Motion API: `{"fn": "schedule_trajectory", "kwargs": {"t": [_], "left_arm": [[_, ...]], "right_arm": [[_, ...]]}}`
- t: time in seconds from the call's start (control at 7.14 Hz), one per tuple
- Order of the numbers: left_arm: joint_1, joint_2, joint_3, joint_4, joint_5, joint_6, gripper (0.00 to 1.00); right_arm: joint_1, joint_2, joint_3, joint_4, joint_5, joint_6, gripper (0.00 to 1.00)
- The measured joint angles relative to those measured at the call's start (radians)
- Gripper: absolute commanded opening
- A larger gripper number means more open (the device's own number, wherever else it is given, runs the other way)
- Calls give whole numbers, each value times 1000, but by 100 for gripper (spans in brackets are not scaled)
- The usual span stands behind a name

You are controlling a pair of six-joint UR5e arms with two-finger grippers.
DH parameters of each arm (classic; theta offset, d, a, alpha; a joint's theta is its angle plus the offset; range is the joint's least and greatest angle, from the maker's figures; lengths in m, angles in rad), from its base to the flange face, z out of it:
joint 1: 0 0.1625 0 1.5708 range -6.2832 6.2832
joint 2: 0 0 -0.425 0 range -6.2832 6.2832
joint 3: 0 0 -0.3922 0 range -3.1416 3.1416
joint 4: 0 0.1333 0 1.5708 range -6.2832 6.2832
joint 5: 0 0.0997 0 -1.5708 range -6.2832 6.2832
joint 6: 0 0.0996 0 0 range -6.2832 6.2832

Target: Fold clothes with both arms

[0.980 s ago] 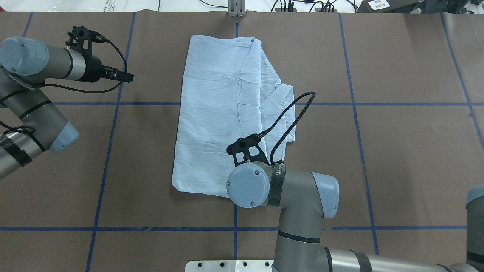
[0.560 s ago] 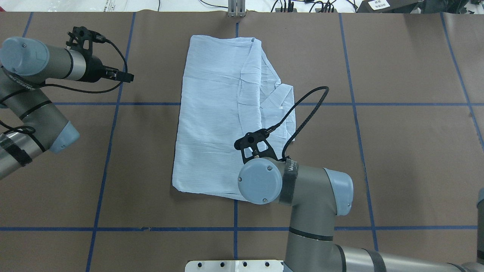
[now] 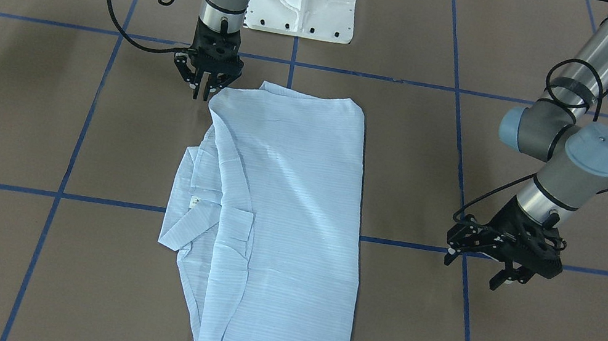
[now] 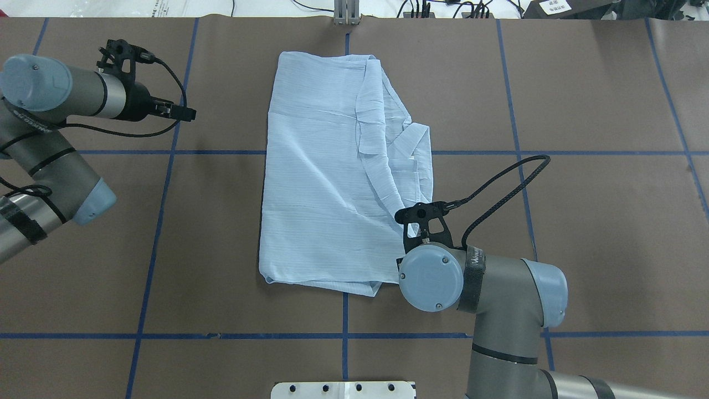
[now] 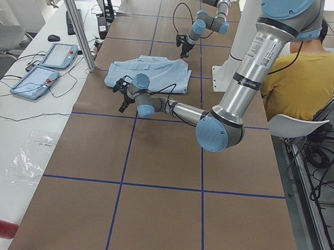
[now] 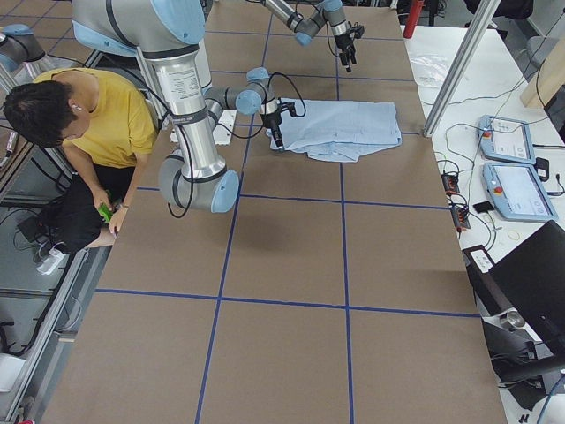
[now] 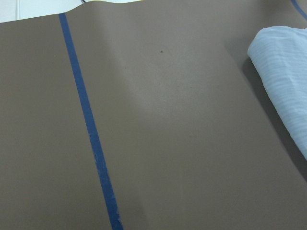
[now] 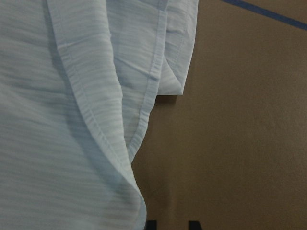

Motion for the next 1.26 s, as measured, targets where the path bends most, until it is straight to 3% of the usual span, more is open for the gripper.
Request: {"fn": "schedule_trajectory", "kwargs": {"t": [0.42,0.84,1.26], "left_arm": [[0,0,0,0,1,0,100],[0,0,0,0,1,0,100],[0,2,1,0,0,0,100]], "right_arm": [[88,57,-35,79,2,8,100],[150,266,-298,115,4,-44,100],[158,329,-428,108,3,-103,100]]}}
